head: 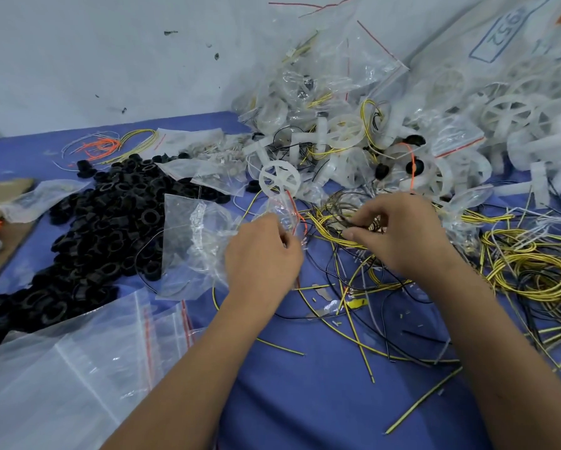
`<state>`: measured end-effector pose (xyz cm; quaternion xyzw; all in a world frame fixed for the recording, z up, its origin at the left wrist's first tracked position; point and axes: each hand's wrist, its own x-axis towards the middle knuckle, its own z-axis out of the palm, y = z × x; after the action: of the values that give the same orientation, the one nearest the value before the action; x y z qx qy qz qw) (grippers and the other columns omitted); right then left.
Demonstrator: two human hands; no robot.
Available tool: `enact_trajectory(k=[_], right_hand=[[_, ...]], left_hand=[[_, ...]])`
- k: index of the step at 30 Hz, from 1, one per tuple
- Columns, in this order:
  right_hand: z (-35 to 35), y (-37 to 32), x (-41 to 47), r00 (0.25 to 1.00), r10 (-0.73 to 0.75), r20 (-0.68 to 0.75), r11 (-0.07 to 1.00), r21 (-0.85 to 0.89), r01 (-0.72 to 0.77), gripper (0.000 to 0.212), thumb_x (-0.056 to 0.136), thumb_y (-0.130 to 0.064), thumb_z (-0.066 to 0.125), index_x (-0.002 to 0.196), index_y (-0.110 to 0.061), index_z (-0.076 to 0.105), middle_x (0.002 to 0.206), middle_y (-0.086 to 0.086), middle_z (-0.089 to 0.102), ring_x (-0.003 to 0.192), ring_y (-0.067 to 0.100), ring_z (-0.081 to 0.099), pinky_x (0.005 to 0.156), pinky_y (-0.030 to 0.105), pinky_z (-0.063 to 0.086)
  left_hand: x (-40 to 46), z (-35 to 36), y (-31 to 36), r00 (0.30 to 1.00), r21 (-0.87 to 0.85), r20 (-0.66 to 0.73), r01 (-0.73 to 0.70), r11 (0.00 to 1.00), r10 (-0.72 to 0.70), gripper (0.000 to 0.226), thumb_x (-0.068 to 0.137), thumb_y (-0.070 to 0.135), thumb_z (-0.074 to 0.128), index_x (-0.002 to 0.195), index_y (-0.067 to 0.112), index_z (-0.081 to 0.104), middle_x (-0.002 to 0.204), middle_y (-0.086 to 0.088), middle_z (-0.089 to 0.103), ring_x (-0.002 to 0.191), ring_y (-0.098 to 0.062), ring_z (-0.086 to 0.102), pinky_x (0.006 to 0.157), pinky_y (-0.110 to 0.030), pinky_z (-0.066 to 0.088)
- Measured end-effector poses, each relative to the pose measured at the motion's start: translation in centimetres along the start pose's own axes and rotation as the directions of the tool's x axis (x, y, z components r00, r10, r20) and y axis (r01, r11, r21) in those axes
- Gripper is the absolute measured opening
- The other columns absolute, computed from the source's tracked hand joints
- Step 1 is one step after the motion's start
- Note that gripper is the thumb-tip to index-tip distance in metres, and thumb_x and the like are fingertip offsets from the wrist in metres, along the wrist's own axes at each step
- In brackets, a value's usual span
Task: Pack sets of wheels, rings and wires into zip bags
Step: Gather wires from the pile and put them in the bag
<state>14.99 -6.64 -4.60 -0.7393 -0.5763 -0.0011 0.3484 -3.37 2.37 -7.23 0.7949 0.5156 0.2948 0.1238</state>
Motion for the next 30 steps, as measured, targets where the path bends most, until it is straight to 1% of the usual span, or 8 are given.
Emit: enact_trajectory(k=[3,6,10,12,15,20,25,30], right_hand=[[-0.2,0.0,0.1,0.987,0.106,-0.120,0.974,0.213,-0.078,0.018,0.080,-0.033,0.085,0.071,-0.030,0.070,0.060,-0.016,0.062,0.056,0.001,0.055,0.052,0.013,0.040],[-0.4,0.0,0.3,0.951,0.174,-0.256,0.959,0.262,-0.105,0.008,0.089,-0.029,0.077,0.084,-0.024,0.075,0.069,-0.016,0.067,0.063,0.004,0.062,0.055,0.007,0.042],[0.1,0.2,0.4,0.922,0.321,-0.217,0.840,0.514,-0.172,0.011,0.094,-0.025,0.072,0.085,-0.020,0.077,0.069,-0.005,0.073,0.062,0.006,0.065,0.059,0.016,0.049],[0.5,-0.2,0.4,0.920,0.378,-0.101,0.685,0.699,-0.205,0.004,0.094,-0.019,0.072,0.093,-0.017,0.075,0.073,0.000,0.076,0.060,0.007,0.063,0.057,0.018,0.049],[1.3,-0.7,0.4,0.921,0.391,-0.005,0.564,0.792,-0.234,0.016,0.095,-0.012,0.070,0.110,-0.008,0.065,0.079,0.006,0.078,0.057,0.011,0.055,0.053,0.018,0.046],[1.3,-1.7,0.1,0.923,0.377,0.078,0.461,0.848,-0.261,0.004,0.096,-0.009,0.068,0.094,-0.011,0.070,0.076,0.009,0.076,0.070,0.020,0.060,0.057,0.023,0.046],[1.7,-2.1,-0.2,0.951,0.285,0.119,0.722,0.626,-0.294,0.012,0.091,-0.008,0.072,0.081,-0.013,0.076,0.067,0.006,0.074,0.058,0.016,0.057,0.049,0.020,0.043],[1.6,-1.8,-0.4,0.974,0.198,0.107,0.954,0.208,-0.217,0.010,0.089,-0.013,0.073,0.083,-0.014,0.081,0.067,-0.006,0.074,0.060,-0.004,0.065,0.060,0.011,0.048]], left_hand=[[0.1,0.0,0.0,0.999,-0.078,-0.023,0.028,0.997,-0.030,0.016,0.091,0.030,0.056,0.079,0.020,0.061,0.074,0.003,0.064,0.075,-0.026,0.059,0.062,-0.036,0.044],[0.2,-0.1,0.1,0.998,-0.146,-0.036,0.046,0.988,-0.052,0.026,0.091,0.045,0.057,0.076,0.024,0.054,0.070,0.007,0.061,0.074,-0.023,0.059,0.063,-0.036,0.043],[-0.3,0.1,0.7,0.998,0.043,0.054,-0.044,0.998,0.042,0.051,0.078,0.075,0.058,0.079,0.026,0.046,0.074,0.008,0.058,0.074,-0.020,0.055,0.063,-0.035,0.039],[-0.4,0.1,0.7,0.995,0.078,0.074,-0.073,0.994,0.068,0.042,0.080,0.066,0.062,0.080,0.026,0.047,0.079,0.006,0.062,0.078,-0.024,0.061,0.064,-0.035,0.044],[-0.1,-0.2,0.6,0.995,0.040,0.078,-0.061,0.997,0.057,0.030,0.091,0.045,0.057,0.075,0.020,0.053,0.076,0.001,0.064,0.076,-0.028,0.062,0.066,-0.037,0.050],[0.6,-0.6,0.5,0.999,-0.234,0.051,0.028,0.972,-0.016,0.030,0.094,0.018,0.055,0.065,0.010,0.054,0.060,-0.004,0.054,0.067,-0.030,0.054,0.060,-0.041,0.041],[0.4,-0.7,1.2,0.987,-0.571,-0.131,-0.002,0.821,-0.089,0.034,0.094,0.015,0.059,0.061,0.018,0.050,0.053,0.007,0.046,0.054,-0.010,0.041,0.056,-0.026,0.033],[-0.1,-1.3,1.7,0.919,-0.433,-0.364,-0.312,0.846,0.152,0.026,0.095,0.013,0.060,0.070,0.012,0.052,0.063,0.007,0.048,0.061,-0.016,0.046,0.058,-0.033,0.038]])
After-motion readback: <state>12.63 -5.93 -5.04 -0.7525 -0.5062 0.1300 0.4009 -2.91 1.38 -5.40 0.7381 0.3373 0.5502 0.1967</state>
